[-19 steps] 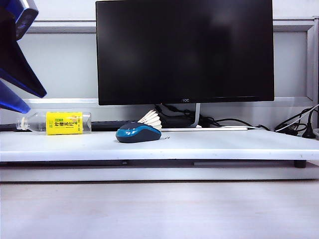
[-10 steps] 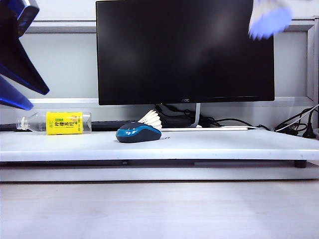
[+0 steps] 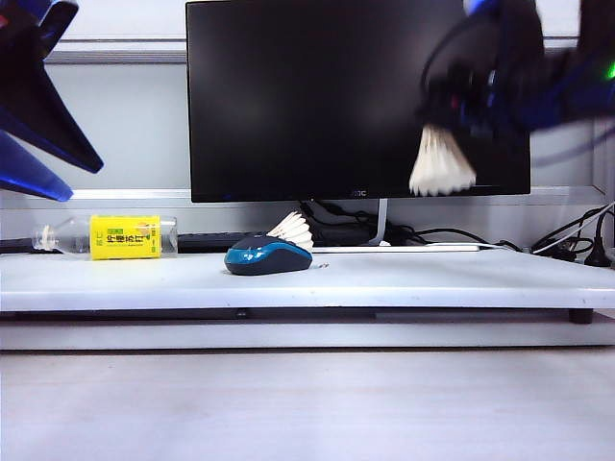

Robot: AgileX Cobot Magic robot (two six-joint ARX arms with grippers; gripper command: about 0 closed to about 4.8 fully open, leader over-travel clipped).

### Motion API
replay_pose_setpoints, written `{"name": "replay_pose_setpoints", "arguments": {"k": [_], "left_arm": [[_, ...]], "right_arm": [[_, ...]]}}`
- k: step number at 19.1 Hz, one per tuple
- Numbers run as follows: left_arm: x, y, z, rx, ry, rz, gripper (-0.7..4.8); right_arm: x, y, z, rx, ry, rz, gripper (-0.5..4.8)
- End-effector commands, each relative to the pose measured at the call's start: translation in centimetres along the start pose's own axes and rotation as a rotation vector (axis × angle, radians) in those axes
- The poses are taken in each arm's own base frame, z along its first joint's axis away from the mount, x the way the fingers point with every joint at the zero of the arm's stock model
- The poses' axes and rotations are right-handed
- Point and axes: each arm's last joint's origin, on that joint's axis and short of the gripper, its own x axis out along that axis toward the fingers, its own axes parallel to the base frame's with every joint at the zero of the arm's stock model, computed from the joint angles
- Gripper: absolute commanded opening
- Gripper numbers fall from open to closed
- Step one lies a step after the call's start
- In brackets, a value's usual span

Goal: Stack the badminton balls on the table vertically.

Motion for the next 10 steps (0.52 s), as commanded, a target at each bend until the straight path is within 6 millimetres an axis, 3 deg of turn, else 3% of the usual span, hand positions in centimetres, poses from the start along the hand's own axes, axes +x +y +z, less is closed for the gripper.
{"name": "replay_pose_setpoints", "arguments": {"k": [1, 4, 10], "left_arm": [[-0.1, 0.0, 0.3, 0.010, -0.019, 0.031, 2.20], [-0.1, 0.1, 0.4, 0.017, -0.035, 0.048, 2.20], [-0.1, 0.1, 0.7, 0.028, -0.060, 0.060, 2.20]], "right_arm": [[0.7, -0.5, -1.2, 0.017, -0.091, -0.088, 1.39], [1.8, -1.0, -3.6, 0.024, -0.071, -0.119, 1.39], [3.8, -1.7, -5.0, 0.033, -0.030, -0.134, 1.39]]}}
